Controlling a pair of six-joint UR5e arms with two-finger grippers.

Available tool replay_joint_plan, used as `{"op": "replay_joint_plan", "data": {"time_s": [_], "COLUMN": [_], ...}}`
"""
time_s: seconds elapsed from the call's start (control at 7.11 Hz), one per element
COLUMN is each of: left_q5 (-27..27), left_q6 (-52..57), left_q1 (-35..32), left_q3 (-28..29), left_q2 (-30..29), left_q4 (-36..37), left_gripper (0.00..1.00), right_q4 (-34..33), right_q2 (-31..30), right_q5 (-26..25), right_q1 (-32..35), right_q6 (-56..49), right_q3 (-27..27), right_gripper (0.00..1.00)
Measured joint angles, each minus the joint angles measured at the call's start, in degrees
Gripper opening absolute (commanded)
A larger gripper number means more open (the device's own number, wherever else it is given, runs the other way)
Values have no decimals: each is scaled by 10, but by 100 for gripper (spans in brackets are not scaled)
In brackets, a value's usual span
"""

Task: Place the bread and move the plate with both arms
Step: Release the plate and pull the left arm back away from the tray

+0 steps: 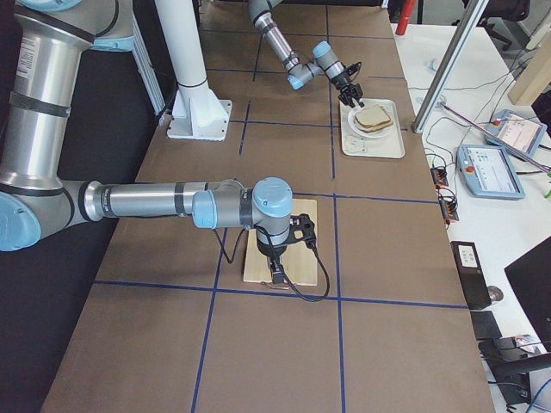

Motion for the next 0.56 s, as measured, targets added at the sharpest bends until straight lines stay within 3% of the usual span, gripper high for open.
{"op": "replay_joint_plan", "data": {"time_s": [0.28,0.56], "left_q5": [-91,-179], "left_q6": [16,124], "left_q1": [-24,-55], "left_q3": [-142,-338], "left_q2": [76,194], "left_q4": [81,208], "left_gripper": [100,100], "right_q4": [0,0], "right_q2": [0,0], "right_q5": [0,0], "right_q1": [0,0], "right_q6": [1,1], "right_q3": [1,2], "right_gripper": [100,100]}}
